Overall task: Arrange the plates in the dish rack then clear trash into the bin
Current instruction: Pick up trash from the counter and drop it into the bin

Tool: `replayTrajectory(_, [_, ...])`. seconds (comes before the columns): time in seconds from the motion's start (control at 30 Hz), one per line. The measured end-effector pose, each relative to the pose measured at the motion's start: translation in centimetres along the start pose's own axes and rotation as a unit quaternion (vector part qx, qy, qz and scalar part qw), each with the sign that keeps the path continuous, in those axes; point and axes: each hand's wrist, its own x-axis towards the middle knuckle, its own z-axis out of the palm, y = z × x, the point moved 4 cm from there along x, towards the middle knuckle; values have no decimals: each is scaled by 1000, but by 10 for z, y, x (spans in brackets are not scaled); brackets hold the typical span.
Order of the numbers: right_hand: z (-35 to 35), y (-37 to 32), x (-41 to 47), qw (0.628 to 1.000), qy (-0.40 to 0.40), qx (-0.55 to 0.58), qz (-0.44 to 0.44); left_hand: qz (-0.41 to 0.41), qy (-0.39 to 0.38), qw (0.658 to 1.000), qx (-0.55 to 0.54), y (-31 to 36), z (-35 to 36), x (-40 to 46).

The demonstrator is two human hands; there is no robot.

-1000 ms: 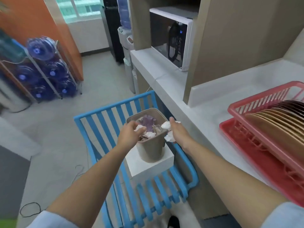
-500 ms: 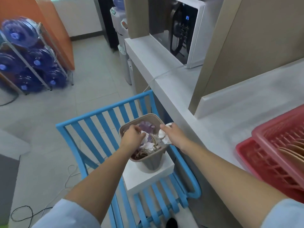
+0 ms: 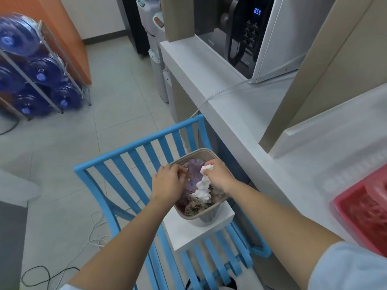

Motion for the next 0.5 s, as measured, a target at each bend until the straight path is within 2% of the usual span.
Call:
replayTrajectory(0.07, [7,3,3,1000,-5,-6,8,8,0,1000,25,-6,1,-1])
replayTrajectory(0.27, [16,9,-7,999,-50,5,14,11,-36,999,-25,-24,2,-6])
replayTrajectory(0.37, [9,9,-15,999,-45,2,13,2,-56,997,-46,-26,0,-7])
replayTrajectory(0.5, [-9,8,-35,1000,-8,26,9,33,-62,997,-41,-18,-6,-10])
